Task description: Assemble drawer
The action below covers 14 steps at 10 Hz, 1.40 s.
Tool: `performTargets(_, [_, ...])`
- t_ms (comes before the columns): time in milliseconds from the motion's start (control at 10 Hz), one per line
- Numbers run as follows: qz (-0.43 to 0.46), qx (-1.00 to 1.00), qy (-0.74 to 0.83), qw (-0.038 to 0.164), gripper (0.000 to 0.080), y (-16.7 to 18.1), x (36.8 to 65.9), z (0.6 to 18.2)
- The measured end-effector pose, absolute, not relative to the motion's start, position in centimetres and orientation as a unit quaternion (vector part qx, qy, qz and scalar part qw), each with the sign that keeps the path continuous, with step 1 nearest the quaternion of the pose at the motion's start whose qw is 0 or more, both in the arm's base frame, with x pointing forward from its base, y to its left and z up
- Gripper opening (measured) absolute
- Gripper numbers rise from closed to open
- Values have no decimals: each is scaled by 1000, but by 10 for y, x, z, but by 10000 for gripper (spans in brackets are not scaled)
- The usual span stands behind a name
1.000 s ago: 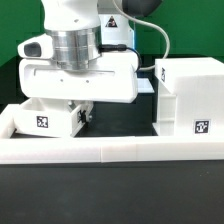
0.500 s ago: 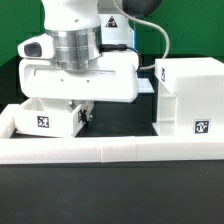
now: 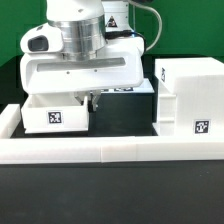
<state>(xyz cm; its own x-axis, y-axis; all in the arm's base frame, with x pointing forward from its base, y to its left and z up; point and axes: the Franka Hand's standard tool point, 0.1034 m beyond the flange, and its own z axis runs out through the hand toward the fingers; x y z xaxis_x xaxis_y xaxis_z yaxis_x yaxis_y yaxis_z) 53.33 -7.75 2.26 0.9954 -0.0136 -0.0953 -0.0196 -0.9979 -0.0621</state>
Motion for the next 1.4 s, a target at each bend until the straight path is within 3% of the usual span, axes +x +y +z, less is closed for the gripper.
performTargets(600, [32, -965, -258, 29, 41, -72, 538, 24])
performTargets(800, [30, -938, -344, 20, 41, -60, 535, 19])
performTargets(1200, [31, -892, -451, 21, 41, -66, 533, 18])
performTargets(1400, [31, -841, -540, 12, 41, -65, 531, 16])
